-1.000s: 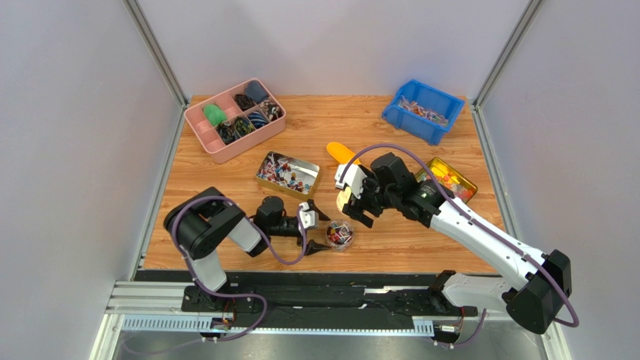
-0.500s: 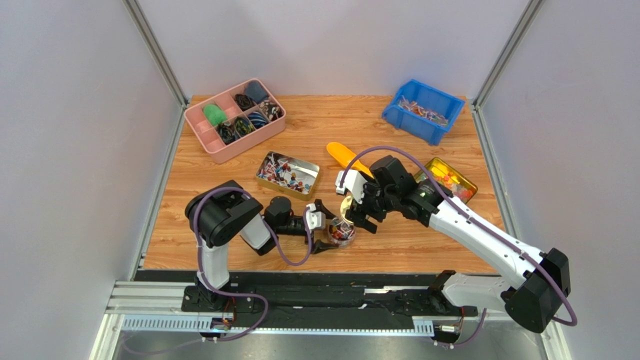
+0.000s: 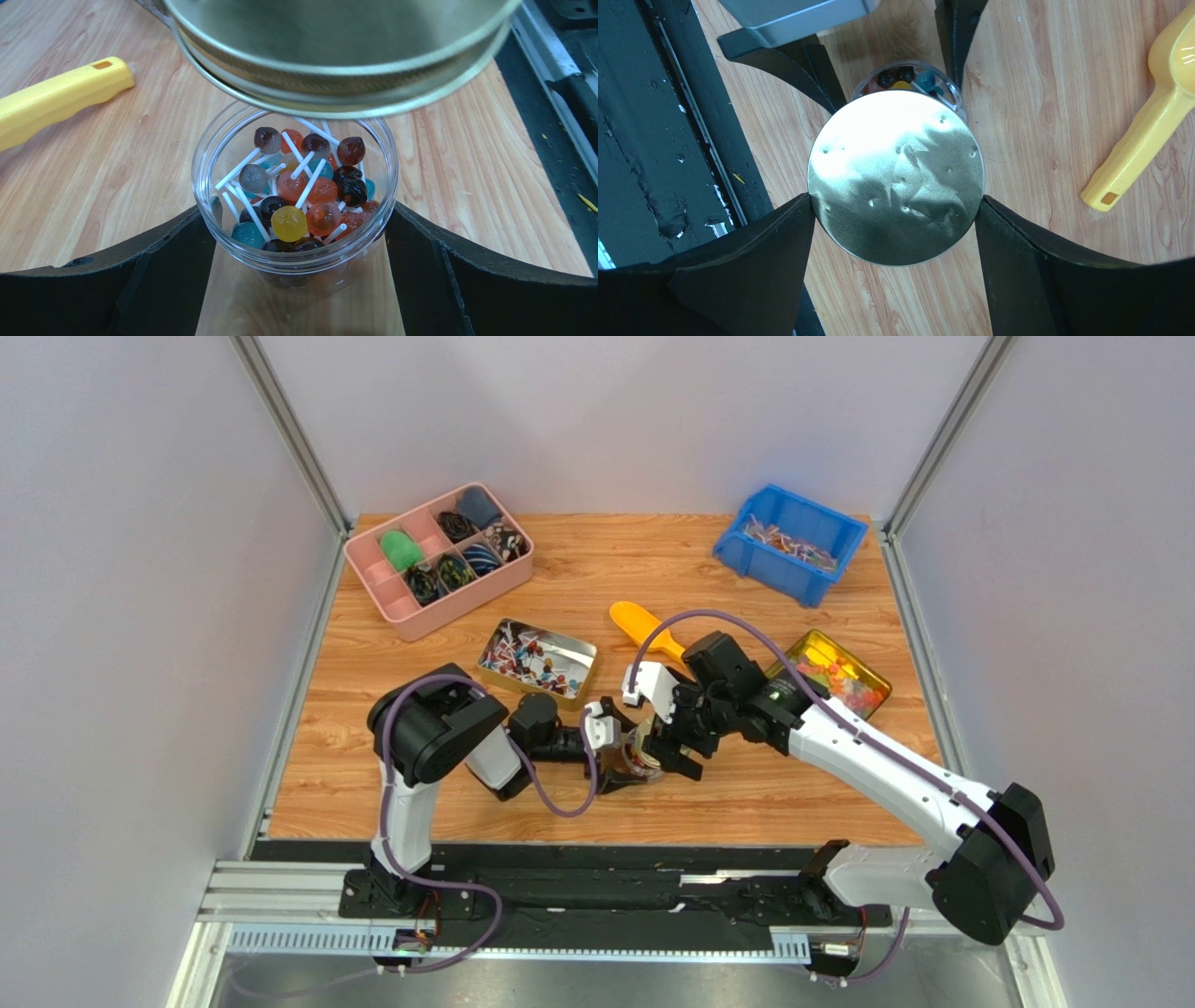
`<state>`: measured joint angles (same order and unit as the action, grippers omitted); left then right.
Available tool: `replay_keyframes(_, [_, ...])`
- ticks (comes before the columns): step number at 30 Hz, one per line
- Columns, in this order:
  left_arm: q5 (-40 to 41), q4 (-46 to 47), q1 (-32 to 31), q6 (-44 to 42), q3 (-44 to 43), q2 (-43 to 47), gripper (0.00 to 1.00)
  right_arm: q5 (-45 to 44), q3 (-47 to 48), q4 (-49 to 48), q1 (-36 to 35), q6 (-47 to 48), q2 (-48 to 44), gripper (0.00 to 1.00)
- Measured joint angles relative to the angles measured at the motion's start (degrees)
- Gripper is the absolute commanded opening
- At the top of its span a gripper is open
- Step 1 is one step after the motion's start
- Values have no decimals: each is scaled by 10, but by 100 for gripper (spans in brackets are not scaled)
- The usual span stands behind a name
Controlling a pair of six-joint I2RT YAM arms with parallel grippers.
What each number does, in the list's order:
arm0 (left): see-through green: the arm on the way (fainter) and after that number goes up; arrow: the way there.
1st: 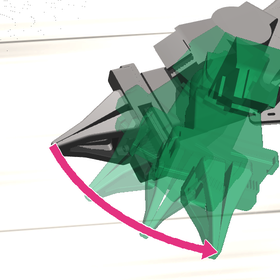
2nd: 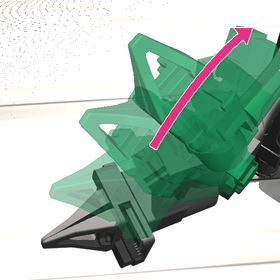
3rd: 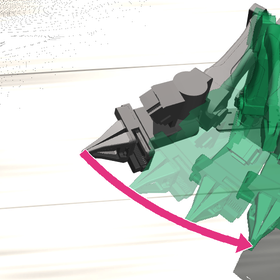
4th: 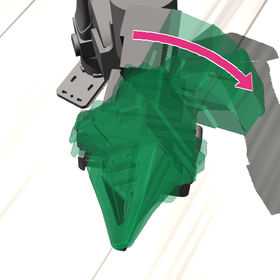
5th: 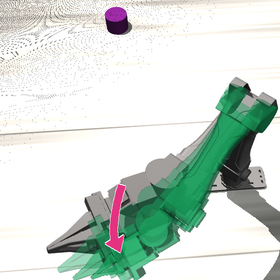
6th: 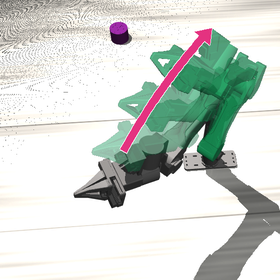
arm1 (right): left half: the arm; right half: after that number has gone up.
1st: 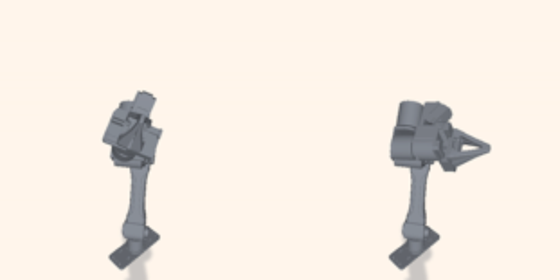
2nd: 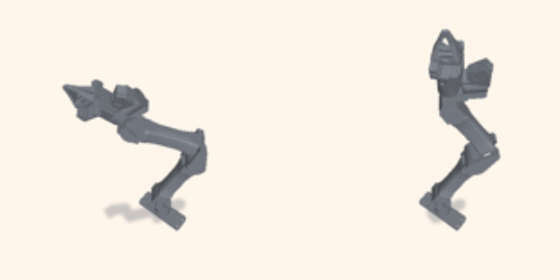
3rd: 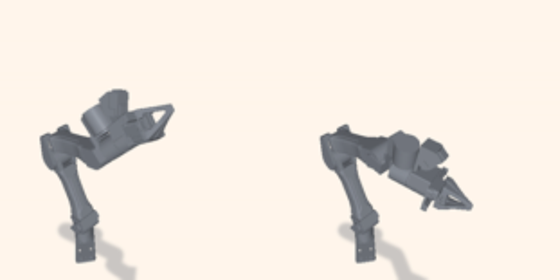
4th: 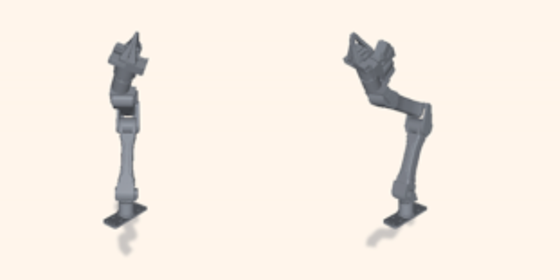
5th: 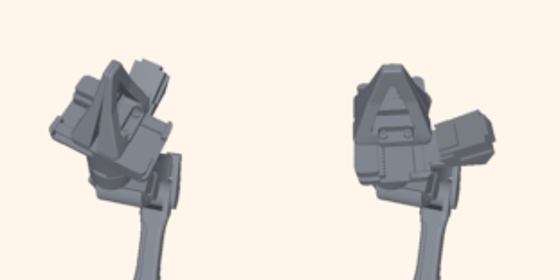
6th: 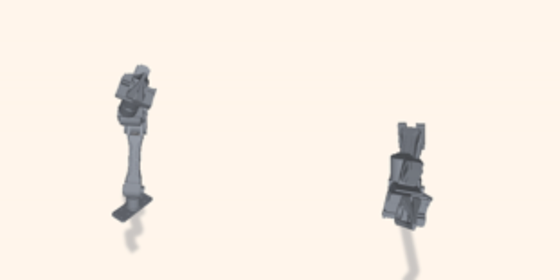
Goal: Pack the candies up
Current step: Close the bottle lid on the packing bottle.
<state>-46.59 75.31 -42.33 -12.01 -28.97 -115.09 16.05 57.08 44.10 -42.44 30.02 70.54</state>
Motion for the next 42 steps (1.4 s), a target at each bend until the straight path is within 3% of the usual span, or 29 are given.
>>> replay_keyframes(22, [18, 20, 0, 17, -17, -26, 99, -19, -29, -94, 3, -39, 67, 60])
replay_keyframes(42, [21, 3, 5, 39, -12, -31, 94, -19, -47, -117, 26, -43, 90, 60])
